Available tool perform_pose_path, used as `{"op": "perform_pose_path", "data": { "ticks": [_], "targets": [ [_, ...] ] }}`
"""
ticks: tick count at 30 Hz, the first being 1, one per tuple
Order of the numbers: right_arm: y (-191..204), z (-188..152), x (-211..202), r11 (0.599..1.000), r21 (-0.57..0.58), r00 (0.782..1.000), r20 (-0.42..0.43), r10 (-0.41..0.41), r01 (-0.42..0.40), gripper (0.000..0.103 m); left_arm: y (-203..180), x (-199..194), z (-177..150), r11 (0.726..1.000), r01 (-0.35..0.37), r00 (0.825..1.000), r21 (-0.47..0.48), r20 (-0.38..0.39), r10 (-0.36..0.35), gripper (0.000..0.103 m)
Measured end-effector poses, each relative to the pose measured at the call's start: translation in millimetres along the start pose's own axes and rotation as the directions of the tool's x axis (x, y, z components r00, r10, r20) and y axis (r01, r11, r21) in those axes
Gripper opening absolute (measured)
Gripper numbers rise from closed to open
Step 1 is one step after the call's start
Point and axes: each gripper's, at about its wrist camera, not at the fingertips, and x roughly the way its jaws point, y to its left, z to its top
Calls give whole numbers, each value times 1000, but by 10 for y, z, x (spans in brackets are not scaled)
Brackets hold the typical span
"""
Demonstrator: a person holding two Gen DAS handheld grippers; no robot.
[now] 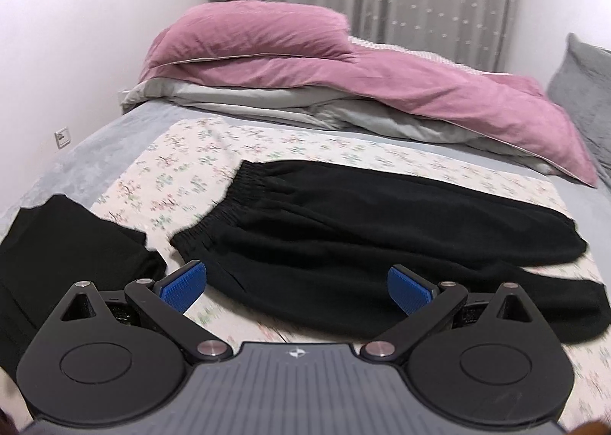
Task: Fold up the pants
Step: 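Lower both tools onto the sweatpants waistband and close both grippers on it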
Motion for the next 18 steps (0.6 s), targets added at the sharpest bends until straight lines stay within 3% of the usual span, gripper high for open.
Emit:
{"op": "perform_pose_path", "data": {
  "ticks": [8,12,18],
  "targets": [
    [-163,399,896,1000,-22,998,-61,-21,19,103,282,629,485,997,-78,996,-24,-44,77,103],
    [-232,532,1353,999,11,992,-119,33,-32,103,412,1041,751,997,-61,993,-45,-100,57,103],
    [-389,807,2252,991,89,963,-239,123,-105,102,538,1879,1193,994,-73,981,-80,-184,57,103]
  ]
}}
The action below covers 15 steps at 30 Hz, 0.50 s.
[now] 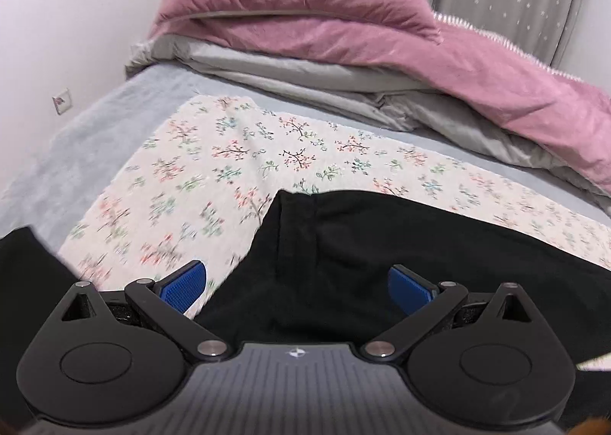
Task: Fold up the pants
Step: 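Lower both tools onto the sweatpants waistband and close both grippers on it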
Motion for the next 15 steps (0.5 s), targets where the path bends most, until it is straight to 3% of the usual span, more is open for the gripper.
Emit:
{"op": "perform_pose_path", "data": {
  "ticks": [5,7,10,15],
  "targets": [
    [-9,380,676,999,-40,998,-61,-21,19,98,-55,731,283,998,-52,996,47,-70,56,103],
    [-43,497,948,998,-50,996,-79,-42,38,90,-64,1012,325,996,-68,993,55,-91,73,103],
    [-71,623,1426,993,-88,990,-110,-91,82,80,-53,1356,392,998,-46,991,33,-122,50,103],
    [-258,841,2031,988,-64,982,-117,-145,139,72,-98,1787,496,999,-33,990,-7,-140,32,103]
  ]
}}
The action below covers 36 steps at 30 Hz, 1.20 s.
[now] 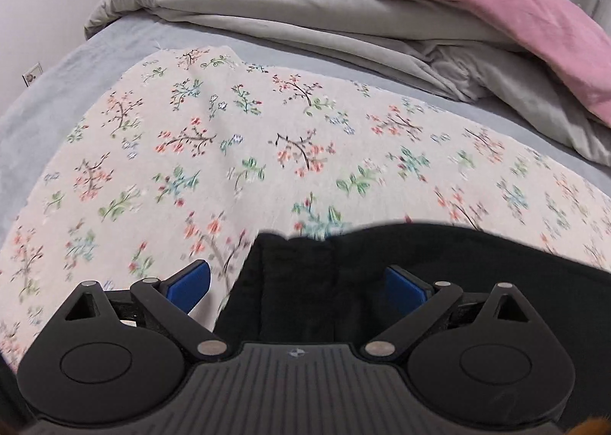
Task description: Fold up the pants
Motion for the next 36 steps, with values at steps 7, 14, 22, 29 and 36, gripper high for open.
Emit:
{"op": "perform_pose_path", "data": {
  "ticks": [7,14,22,29,36],
  "targets": [
    [-103,131,633,998,65,999,-40,17,-14,37,-199,396,114,999,-35,999,18,-4,35,94],
    [99,104,567,995,-96,999,17,-31,33,26,-261,368,24,997,-8,995,74,95,1,61],
    [123,120,342,993,-104,997,67,-48,54,21,-271,200,-15,997,-13,981,75,193,-2,50],
    [135,268,-269,991,-131,966,260,17,18,19,-35,-569,-87,994,111,912,11,396,-107,49],
    [-276,-686,-1359,973,-213,864,470,183,-90,18,511,-1239,-1246,981,163,847,104,495,-194,52]
  ]
}}
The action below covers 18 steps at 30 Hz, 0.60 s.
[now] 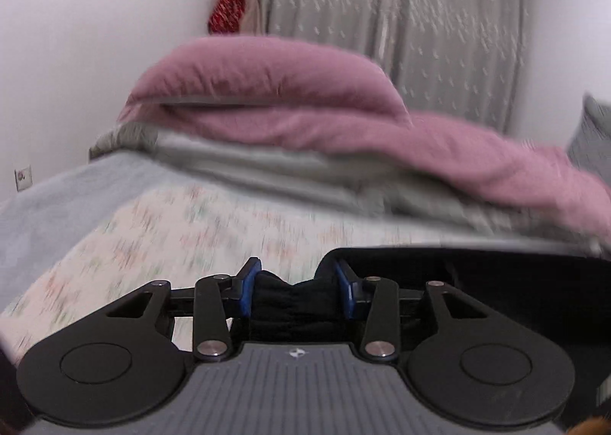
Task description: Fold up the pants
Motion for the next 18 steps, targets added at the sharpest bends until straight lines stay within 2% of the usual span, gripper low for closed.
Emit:
{"op": "perform_pose_path", "data": {
  "ticks": [1,3,4,6,7,8,11,12,14,16,18],
  "targets": [
    [-73,-221,-189,1000,-13,1000,-23,5,-6,18,19,-53,-158,1000,-10,998,21,-55,11,55],
    [-211,-677,-385,1000,0,992,-124,12,-12,19,67,-87,-397,998,-25,987,52,-158,33,57],
    [-267,-855,-443,1000,20,985,-174,18,-15,19,129,-119,-465,999,-18,983,30,-184,23,58],
    [-364,-1199,-544,997,74,966,-255,29,-10,20,284,-206,-485,998,4,977,-62,-213,-17,69],
    [-400,-1310,-597,995,100,963,-268,37,-10,22,361,-246,-463,994,-1,974,-106,-225,-23,80],
    [-434,-1379,-643,991,131,961,-274,41,-5,24,424,-278,-448,990,-14,971,-144,-237,-21,85],
    [-502,-1378,-716,974,227,958,-281,50,15,31,546,-353,-417,973,-28,960,-231,-279,-39,85],
    [-513,-1335,-718,967,254,958,-283,52,23,36,554,-411,-452,967,-38,960,-252,-278,-35,85],
    [-509,-1232,-743,960,278,956,-290,42,42,38,591,-565,-456,952,-56,966,-302,-257,-25,85],
    [-547,-1186,-801,950,309,960,-274,50,38,50,700,-667,-453,919,-60,967,-390,-252,-44,85],
    [-642,-1171,-873,910,415,965,-246,91,20,51,817,-728,-463,878,-75,967,-472,-249,-51,85]
  ]
}}
